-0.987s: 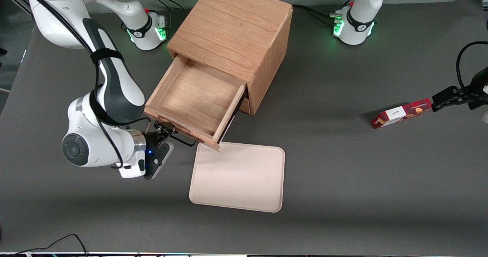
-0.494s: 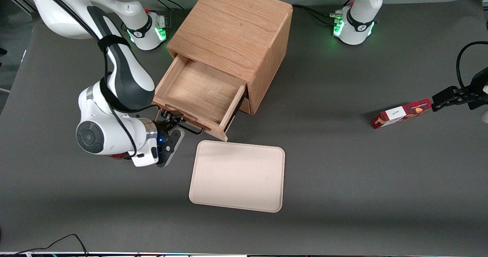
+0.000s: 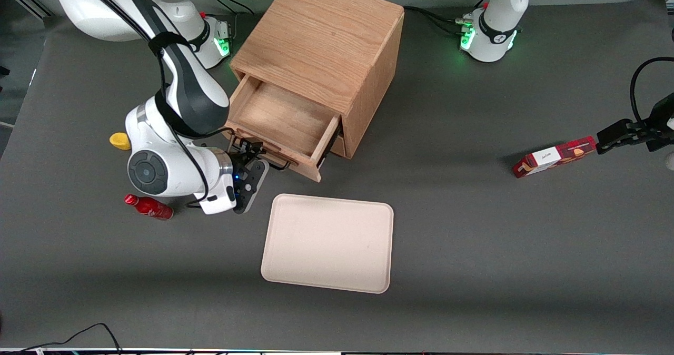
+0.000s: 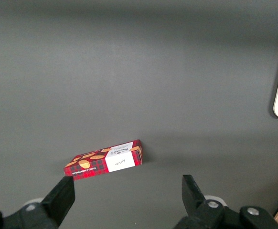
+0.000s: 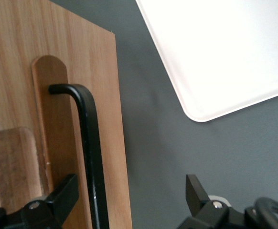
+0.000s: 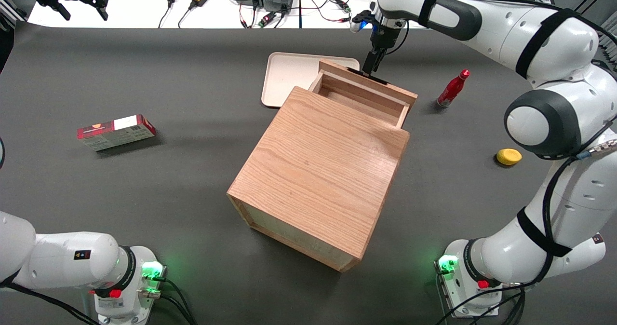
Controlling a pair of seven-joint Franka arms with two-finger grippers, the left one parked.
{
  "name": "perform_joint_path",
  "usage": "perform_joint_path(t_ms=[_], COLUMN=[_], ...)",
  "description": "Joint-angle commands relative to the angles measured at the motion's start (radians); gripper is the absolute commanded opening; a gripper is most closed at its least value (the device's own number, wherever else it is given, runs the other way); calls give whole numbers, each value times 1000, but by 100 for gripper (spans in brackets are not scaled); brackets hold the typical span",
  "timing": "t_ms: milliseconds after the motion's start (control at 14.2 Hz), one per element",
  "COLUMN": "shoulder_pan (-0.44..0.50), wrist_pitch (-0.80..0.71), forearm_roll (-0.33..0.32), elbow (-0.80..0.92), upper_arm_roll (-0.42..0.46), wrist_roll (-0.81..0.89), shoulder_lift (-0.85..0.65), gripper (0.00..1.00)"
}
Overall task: Close top drawer
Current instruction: 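Push the drawer front with the right gripper into the cabinet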
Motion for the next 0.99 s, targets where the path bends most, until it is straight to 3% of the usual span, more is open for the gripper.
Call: perform_joint_path(t_ms=[0,917], shoulder_pan=[2,2], wrist_pitch=[13,53], forearm_roll=[-6,-6], elbow=[-93,-203], upper_arm_roll=[11,130], wrist_roll=[-4,104], shoulder_lift=[-73,-144], gripper=[100,100])
